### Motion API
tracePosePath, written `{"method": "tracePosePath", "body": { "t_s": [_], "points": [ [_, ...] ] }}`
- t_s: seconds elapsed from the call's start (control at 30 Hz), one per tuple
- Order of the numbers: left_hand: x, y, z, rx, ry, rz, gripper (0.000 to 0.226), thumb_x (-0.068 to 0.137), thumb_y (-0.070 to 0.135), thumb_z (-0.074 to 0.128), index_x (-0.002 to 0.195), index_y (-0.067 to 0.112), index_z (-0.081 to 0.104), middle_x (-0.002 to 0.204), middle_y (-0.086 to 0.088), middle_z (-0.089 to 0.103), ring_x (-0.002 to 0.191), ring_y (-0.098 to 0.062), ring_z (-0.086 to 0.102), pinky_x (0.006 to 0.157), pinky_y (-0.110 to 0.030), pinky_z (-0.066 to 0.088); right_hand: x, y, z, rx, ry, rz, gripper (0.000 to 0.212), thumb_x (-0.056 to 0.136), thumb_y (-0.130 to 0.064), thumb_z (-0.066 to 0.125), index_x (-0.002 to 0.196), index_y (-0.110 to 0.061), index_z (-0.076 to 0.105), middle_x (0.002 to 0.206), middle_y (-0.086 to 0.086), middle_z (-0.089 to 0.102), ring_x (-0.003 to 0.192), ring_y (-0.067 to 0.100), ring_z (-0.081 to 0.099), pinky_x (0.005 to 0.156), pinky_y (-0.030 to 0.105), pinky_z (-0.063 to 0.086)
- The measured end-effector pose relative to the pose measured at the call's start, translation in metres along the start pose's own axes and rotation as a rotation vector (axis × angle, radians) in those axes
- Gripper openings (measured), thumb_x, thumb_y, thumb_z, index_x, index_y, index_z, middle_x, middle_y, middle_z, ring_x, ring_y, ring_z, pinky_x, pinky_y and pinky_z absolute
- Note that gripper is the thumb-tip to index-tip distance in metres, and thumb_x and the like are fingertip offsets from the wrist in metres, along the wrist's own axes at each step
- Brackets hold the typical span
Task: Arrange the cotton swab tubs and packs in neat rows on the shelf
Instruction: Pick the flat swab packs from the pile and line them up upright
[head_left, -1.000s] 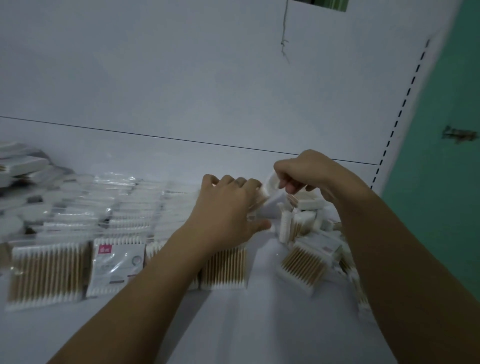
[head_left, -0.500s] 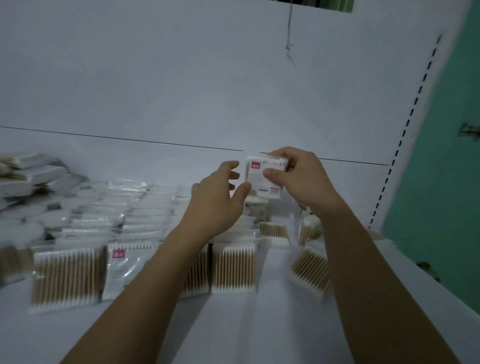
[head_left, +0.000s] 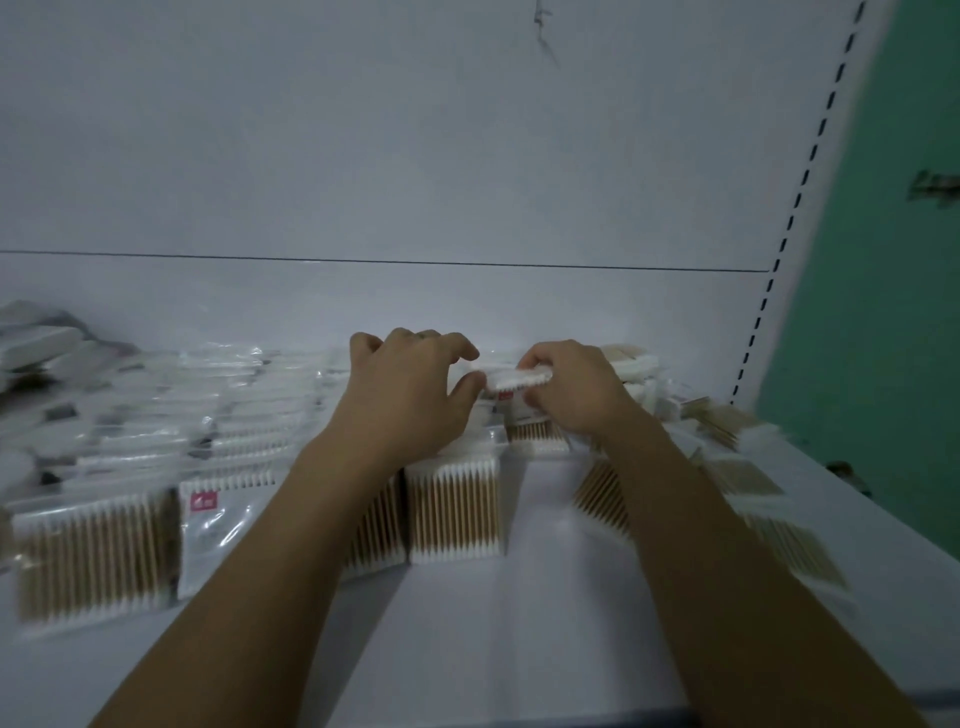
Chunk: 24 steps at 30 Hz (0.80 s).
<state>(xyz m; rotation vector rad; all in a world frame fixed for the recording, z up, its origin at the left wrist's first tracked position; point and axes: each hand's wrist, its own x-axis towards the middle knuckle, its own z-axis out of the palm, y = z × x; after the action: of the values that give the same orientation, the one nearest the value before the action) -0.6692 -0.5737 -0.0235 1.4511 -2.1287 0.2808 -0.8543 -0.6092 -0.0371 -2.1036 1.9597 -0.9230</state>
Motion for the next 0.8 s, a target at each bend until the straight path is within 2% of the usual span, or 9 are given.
{"method": "tracePosePath", "body": {
  "t_s": [0.13, 0.23, 0.3, 0.4, 0.5, 0.67, 0.73, 0.8],
  "points": [
    [-0.001, 0.0, 0.002, -0.006, -0.018, 0.004, 0.037, 0.098, 0.05, 0.042, 0.13, 0.035, 0.053, 0.127, 0.013, 0.06, 0.124, -0.015, 0.047, 0.1, -0.039, 0.02, -0.004, 0.002, -0.004, -0.163, -0.017, -0.044, 0.033, 0.083, -0.007, 0.068, 0.112, -0.022, 0.07, 0.112, 0.002, 0.065, 0.101, 0.021, 0.059, 0.087, 0.033, 0.05],
    [-0.002, 0.0, 0.004, -0.002, -0.039, 0.001, 0.037, 0.097, 0.051, 0.043, 0.129, 0.035, 0.054, 0.126, 0.013, 0.06, 0.124, -0.015, 0.047, 0.099, -0.039, 0.02, -0.005, 0.001, -0.005, -0.261, -0.026, -0.03, 0.041, 0.084, -0.004, 0.064, 0.116, -0.027, 0.07, 0.116, -0.002, 0.065, 0.103, 0.021, 0.061, 0.082, 0.028, 0.048],
    [-0.001, -0.001, 0.004, 0.007, -0.046, -0.006, 0.037, 0.097, 0.051, 0.042, 0.129, 0.034, 0.054, 0.126, 0.013, 0.06, 0.124, -0.015, 0.047, 0.099, -0.039, 0.02, -0.005, -0.001, -0.004, -0.293, 0.003, -0.036, 0.04, 0.083, -0.005, 0.064, 0.114, -0.029, 0.071, 0.113, -0.002, 0.067, 0.1, 0.02, 0.062, 0.076, 0.026, 0.045],
    [-0.001, -0.003, 0.003, 0.03, -0.044, -0.013, 0.037, 0.098, 0.05, 0.042, 0.129, 0.034, 0.053, 0.126, 0.012, 0.061, 0.123, -0.016, 0.047, 0.099, -0.038, 0.02, -0.004, -0.006, -0.001, -0.235, 0.045, -0.074, 0.037, 0.081, -0.006, 0.067, 0.109, -0.029, 0.073, 0.104, -0.002, 0.07, 0.095, 0.02, 0.064, 0.076, 0.027, 0.048],
    [-0.001, -0.003, 0.003, 0.056, -0.054, -0.01, 0.037, 0.098, 0.05, 0.042, 0.129, 0.034, 0.054, 0.125, 0.012, 0.062, 0.122, -0.016, 0.049, 0.099, -0.038, 0.02, -0.002, -0.012, 0.006, -0.281, 0.002, -0.093, 0.038, 0.081, -0.005, 0.065, 0.109, -0.029, 0.074, 0.101, -0.001, 0.07, 0.092, 0.022, 0.064, 0.071, 0.026, 0.045],
    [0.0, -0.005, 0.004, 0.058, -0.086, 0.009, 0.032, 0.1, 0.042, 0.042, 0.128, 0.034, 0.055, 0.122, 0.014, 0.064, 0.113, -0.014, 0.055, 0.099, -0.037, 0.021, 0.0, -0.006, 0.002, -0.357, 0.008, -0.019, 0.035, 0.079, 0.002, 0.061, 0.098, -0.022, 0.077, 0.088, 0.002, 0.071, 0.075, 0.021, 0.061, 0.062, 0.025, 0.042],
    [0.001, -0.005, 0.004, 0.07, -0.093, 0.015, 0.032, 0.1, 0.042, 0.041, 0.129, 0.035, 0.055, 0.121, 0.014, 0.064, 0.113, -0.014, 0.056, 0.099, -0.037, 0.021, 0.003, -0.006, -0.002, -0.348, 0.007, 0.012, 0.035, 0.081, 0.001, 0.061, 0.103, -0.021, 0.076, 0.093, 0.003, 0.071, 0.078, 0.021, 0.061, 0.064, 0.026, 0.043],
    [0.001, -0.004, 0.005, 0.086, -0.11, 0.018, 0.033, 0.101, 0.041, 0.039, 0.129, 0.035, 0.054, 0.123, 0.014, 0.064, 0.114, -0.015, 0.055, 0.099, -0.038, 0.021, 0.007, -0.008, -0.002, -0.307, 0.026, 0.01, 0.039, 0.084, -0.001, 0.061, 0.114, -0.022, 0.072, 0.109, 0.003, 0.069, 0.095, 0.022, 0.063, 0.074, 0.027, 0.047]
  ]
}}
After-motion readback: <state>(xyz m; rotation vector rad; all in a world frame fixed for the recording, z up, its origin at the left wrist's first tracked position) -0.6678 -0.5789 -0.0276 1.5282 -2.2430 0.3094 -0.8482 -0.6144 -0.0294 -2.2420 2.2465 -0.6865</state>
